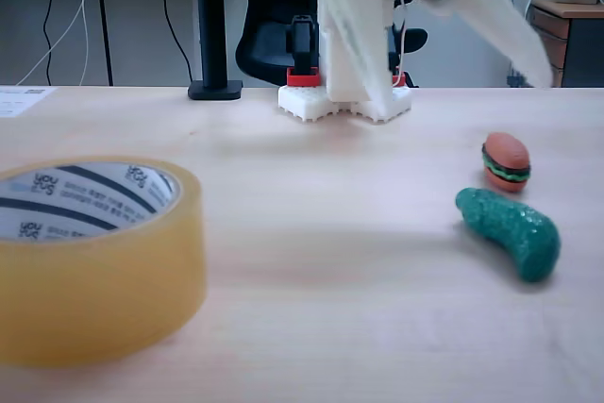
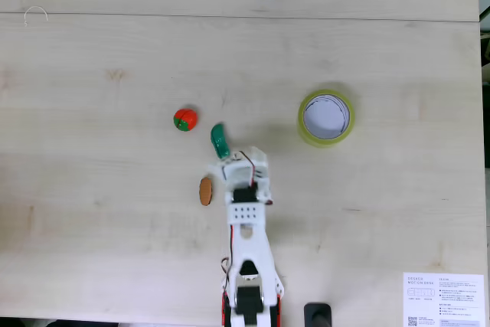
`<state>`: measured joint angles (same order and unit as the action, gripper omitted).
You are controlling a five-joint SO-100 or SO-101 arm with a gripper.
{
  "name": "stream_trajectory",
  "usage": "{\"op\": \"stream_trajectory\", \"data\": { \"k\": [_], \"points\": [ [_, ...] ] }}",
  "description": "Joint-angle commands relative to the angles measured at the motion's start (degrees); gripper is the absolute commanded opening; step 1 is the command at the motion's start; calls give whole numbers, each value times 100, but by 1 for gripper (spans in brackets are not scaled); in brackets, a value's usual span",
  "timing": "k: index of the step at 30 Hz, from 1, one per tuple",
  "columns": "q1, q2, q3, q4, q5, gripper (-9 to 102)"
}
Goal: Grasp a cucumber and put it in the hole.
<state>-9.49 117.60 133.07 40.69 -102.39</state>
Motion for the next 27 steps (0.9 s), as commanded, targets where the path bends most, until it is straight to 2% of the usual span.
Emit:
{"op": "stream_trajectory", "data": {
  "k": [1,17,27],
  "points": [
    [-132,-299,-606,-589,-35,51],
    [-501,-2391,-1564,-1125,0,52],
    [-536,-3120,-1758,-1433,0,51]
  ]
}}
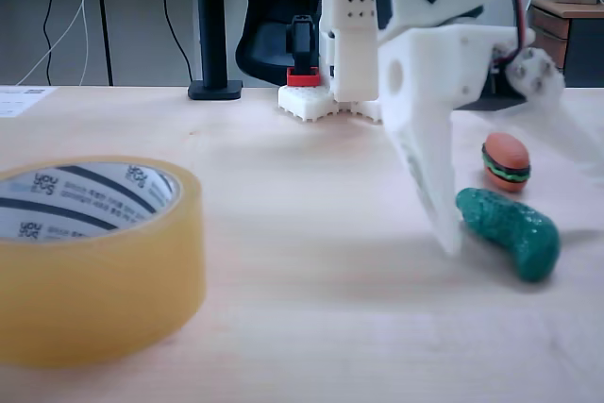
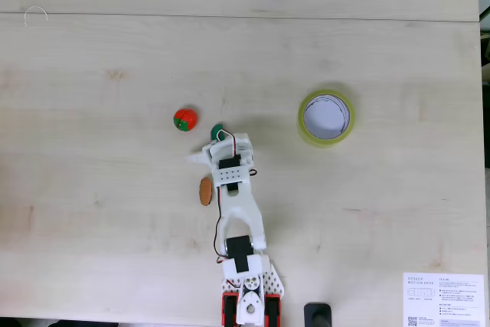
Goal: Grasp a cucumber and put it in the hole.
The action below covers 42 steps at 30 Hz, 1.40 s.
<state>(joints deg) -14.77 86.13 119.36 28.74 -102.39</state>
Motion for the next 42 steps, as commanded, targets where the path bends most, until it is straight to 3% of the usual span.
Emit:
{"op": "stream_trajectory", "data": {
  "k": [1,18,42],
  "points": [
    [-9,-35,-396,-255,0,51],
    [-9,-308,-352,-352,0,27],
    [-9,237,729,-334,0,8]
  ]
}}
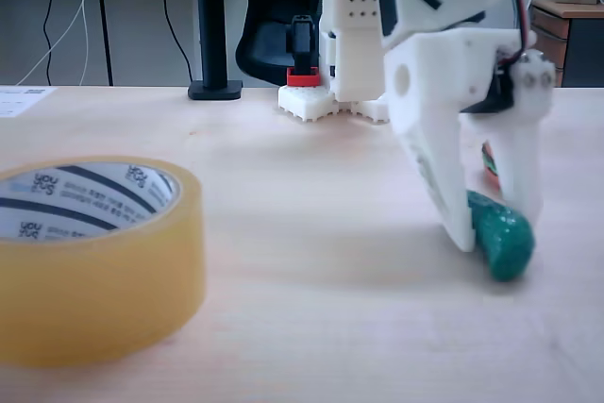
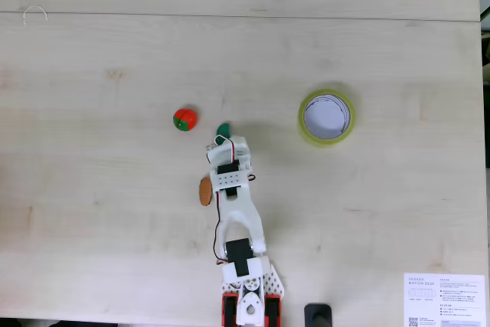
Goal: Grasp a cucumber and put it in the hole.
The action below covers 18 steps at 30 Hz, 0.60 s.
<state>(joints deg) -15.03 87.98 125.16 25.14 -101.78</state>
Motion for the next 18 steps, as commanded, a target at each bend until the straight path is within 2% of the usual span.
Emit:
{"op": "stream_trajectory", "data": {
  "k": [1,6,18],
  "points": [
    [18,70,167,26,-62,7],
    [26,255,176,26,-62,2],
    [378,1468,132,35,-35,0]
  ]
}}
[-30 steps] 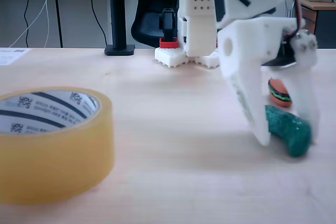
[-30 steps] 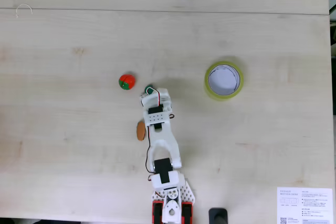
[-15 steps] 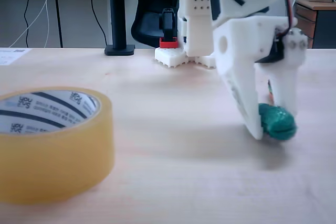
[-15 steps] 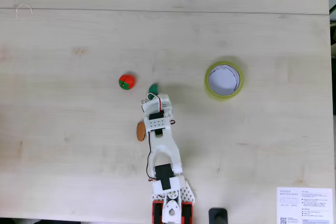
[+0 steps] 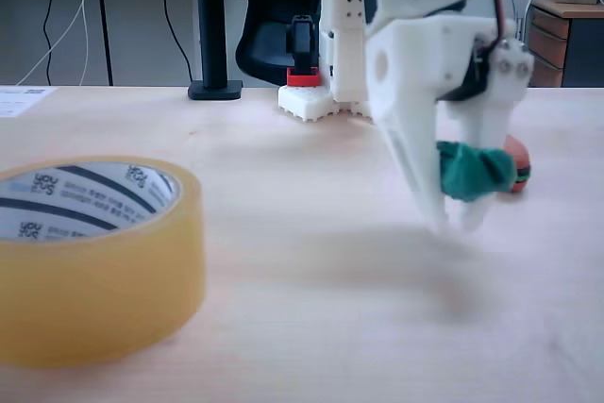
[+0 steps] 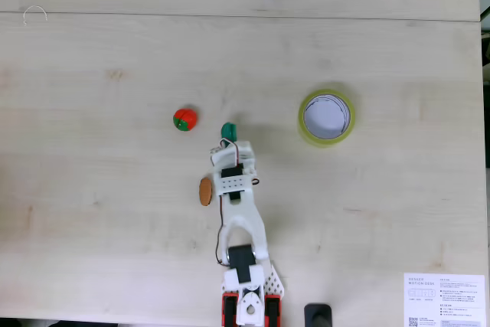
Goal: Grasp a cucumber and put it in the hole.
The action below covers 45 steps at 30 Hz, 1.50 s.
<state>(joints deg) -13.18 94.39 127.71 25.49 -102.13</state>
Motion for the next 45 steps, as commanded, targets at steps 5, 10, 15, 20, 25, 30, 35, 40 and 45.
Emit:
{"op": "stream_trajectory", "data": {
  "k": [5,10,15,20,25,30,35,40,45],
  "points": [
    [888,1380,-747,668,18,0],
    [1661,1468,-1433,1002,18,0],
    [2452,1020,-2074,1002,18,2],
    [3015,272,-2689,1002,79,1],
    [3270,-457,-3270,1002,167,1],
    [3331,-1011,-3788,1002,229,1],
    [3322,-1310,-3832,993,229,3],
    [3331,-1582,-3832,984,237,3],
    [3322,-1705,-3885,967,237,6]
  ]
}}
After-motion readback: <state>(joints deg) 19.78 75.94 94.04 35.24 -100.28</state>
